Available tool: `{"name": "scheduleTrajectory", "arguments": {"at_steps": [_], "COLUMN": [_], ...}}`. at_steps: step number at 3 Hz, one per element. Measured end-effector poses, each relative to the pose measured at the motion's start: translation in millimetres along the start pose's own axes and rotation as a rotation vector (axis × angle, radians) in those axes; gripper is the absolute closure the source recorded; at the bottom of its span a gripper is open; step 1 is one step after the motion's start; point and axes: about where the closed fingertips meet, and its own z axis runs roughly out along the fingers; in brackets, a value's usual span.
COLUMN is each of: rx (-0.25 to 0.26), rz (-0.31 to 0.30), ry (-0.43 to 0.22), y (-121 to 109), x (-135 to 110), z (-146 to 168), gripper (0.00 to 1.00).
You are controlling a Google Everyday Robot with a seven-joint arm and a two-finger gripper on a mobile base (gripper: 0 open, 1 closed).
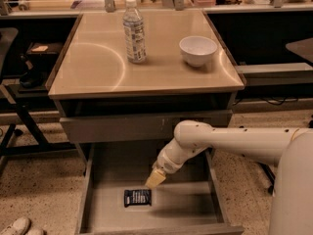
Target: Pick rxbar blueberry from middle drawer and place on counter
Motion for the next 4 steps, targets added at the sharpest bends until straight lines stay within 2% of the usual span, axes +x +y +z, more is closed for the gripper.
{"name": "scheduleTrajectory", "arguments": {"at_steps": [1,2,3,4], "rx": [0.000,0.000,0.022,0.077], "rz": [0.000,0.000,-0.027,-0.105], "ry": [0.000,0.000,0.005,0.055], "y": [0,0,4,14], "x": [0,0,0,0], "z": [0,0,4,27], "gripper": [0.00,0.00,0.00,0.00]}}
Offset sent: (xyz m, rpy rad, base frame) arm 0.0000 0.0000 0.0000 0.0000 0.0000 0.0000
